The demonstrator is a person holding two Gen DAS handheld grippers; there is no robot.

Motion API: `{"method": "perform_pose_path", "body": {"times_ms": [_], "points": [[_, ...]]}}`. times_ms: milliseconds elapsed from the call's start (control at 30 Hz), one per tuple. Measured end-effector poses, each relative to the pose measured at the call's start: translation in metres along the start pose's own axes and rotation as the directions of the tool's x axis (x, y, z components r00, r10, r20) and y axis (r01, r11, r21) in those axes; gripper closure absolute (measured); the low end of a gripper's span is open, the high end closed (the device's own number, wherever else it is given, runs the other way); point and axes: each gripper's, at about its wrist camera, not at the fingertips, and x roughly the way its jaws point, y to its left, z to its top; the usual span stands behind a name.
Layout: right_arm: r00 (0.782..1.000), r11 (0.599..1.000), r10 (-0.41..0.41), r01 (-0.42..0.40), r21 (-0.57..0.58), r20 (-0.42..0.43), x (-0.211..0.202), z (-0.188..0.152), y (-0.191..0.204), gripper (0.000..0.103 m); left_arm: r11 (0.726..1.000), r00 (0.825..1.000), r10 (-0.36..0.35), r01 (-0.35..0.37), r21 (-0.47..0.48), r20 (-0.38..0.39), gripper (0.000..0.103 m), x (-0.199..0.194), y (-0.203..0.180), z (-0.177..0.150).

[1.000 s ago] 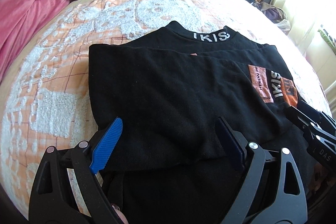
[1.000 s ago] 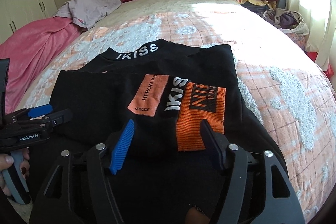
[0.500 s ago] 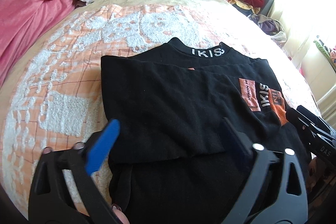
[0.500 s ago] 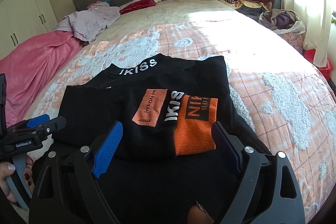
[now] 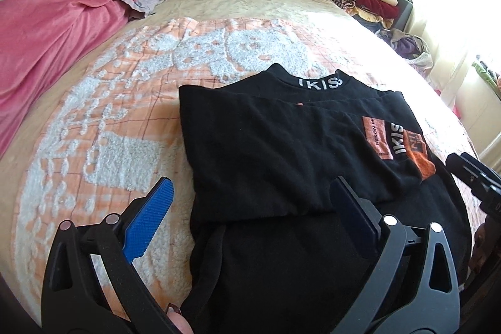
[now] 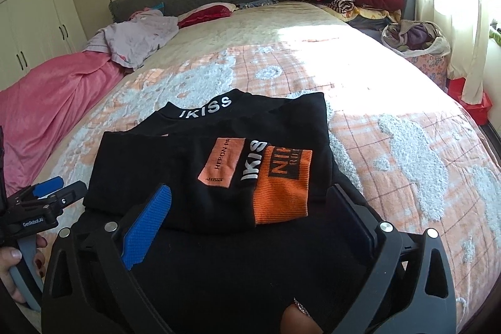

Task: Fold small clothes
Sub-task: 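Move both open tools along the shirt body to the hem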

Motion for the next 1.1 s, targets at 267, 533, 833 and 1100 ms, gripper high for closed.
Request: {"method": "perform_pose_path", "body": {"times_ms": [267, 533, 833, 1100], "points": [[1.000, 1.000, 0.016, -0.016, 0.009, 0.005, -0.016, -0.007, -0.004, 0.005, 0.999, 1.000, 0.012, -0.012, -0.039, -0.009, 0.009, -0.008, 0.013, -0.019], [1.000, 0.999, 0.030, -0.030, 0.013, 0.002, -0.030, -0.019, -0.010, 0.005, 0.998, 1.000, 0.023, -0.023, -0.054, 0.005, 0.009, -0.024, 0.013, -0.031], [0.999, 0.999, 0.046, -0.046, 0.010, 0.003, -0.042, -0.029, -0.015, 0.005, 0.998, 0.999, 0.052, -0.052, -0.038, -0.015, 0.009, -0.034, 0.009, -0.046], [0.999, 0.999, 0.050, -0.050, -0.014, 0.001, -0.051, -0.038, -0.013, 0.005, 0.998, 0.998, 0.058, -0.059, -0.031, -0.021, 0.009, -0.047, 0.007, -0.055]]}}
